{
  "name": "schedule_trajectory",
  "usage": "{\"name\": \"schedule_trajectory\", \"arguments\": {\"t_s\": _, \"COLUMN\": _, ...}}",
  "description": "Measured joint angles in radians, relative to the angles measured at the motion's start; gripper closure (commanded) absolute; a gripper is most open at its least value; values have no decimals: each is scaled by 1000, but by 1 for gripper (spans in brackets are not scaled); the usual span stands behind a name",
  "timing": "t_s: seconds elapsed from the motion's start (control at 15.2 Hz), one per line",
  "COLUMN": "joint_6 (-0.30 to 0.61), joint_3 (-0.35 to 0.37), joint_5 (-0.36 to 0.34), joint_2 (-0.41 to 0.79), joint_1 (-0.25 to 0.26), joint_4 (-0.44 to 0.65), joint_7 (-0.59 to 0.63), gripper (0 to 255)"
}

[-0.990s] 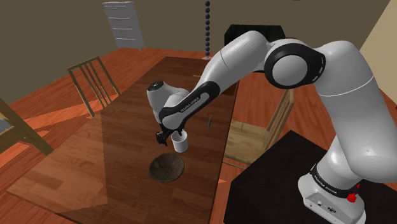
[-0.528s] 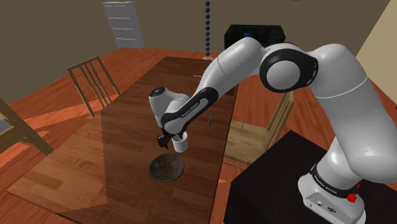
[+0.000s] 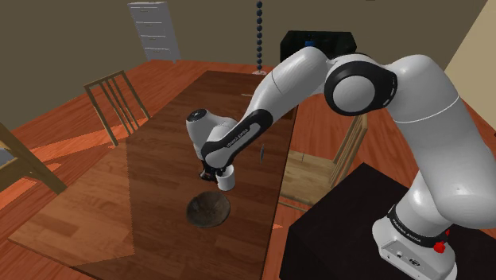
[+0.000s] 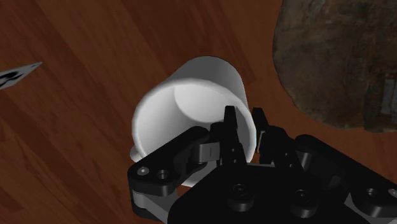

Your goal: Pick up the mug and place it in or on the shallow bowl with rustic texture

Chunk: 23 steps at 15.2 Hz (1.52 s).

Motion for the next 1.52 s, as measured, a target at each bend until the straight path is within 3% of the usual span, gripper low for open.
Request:
{"name": "schedule_trajectory", "arguments": {"t_s": 0.59, "joint_6": -8, "joint_3": 2, "joint_5": 2, "joint_2": -11, "joint_1": -2, "joint_4": -3, "joint_7": -2, "gripper": 255}}
{"name": "schedule_trajectory", "arguments": {"t_s": 1.52, "joint_6": -128, "joint_3": 29, "joint_5": 36, "joint_2": -131, "joint_1": -18, "joint_4": -1, "joint_7": -26, "gripper": 255}}
